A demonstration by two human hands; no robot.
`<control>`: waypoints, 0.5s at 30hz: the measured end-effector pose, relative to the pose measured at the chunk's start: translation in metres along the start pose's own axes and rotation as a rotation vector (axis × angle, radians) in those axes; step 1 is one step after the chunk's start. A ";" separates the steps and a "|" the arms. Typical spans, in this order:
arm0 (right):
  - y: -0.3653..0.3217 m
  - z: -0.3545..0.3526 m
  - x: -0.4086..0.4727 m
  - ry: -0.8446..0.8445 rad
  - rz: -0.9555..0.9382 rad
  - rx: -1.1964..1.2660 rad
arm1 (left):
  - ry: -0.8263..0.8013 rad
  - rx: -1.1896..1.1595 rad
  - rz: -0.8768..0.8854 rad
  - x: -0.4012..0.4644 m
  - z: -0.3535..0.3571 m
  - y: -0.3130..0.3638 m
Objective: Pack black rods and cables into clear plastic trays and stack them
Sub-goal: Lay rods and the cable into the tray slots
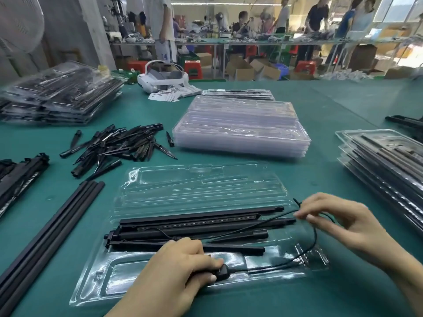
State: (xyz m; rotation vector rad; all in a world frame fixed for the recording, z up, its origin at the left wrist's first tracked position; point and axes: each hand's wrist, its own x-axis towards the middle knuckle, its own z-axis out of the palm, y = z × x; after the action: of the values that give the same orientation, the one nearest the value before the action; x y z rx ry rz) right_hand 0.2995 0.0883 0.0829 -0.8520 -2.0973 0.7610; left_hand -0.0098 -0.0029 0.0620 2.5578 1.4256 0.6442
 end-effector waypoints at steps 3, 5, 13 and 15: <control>0.015 -0.012 0.000 0.137 0.014 -0.306 | 0.070 0.083 0.012 0.003 -0.003 0.007; 0.027 -0.018 -0.004 0.022 0.079 -0.478 | 0.090 0.029 -0.026 0.014 -0.004 0.018; 0.037 -0.022 -0.006 -0.127 0.117 -0.317 | -0.280 0.176 -0.134 0.067 0.034 0.012; 0.035 -0.024 -0.006 -0.062 0.084 -0.324 | -0.294 0.166 -0.141 0.065 0.041 0.007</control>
State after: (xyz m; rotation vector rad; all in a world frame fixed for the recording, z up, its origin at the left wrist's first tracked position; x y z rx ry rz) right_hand 0.3334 0.1101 0.0688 -1.1075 -2.2892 0.5011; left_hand 0.0435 0.0512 0.0470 2.5073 1.5907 0.1256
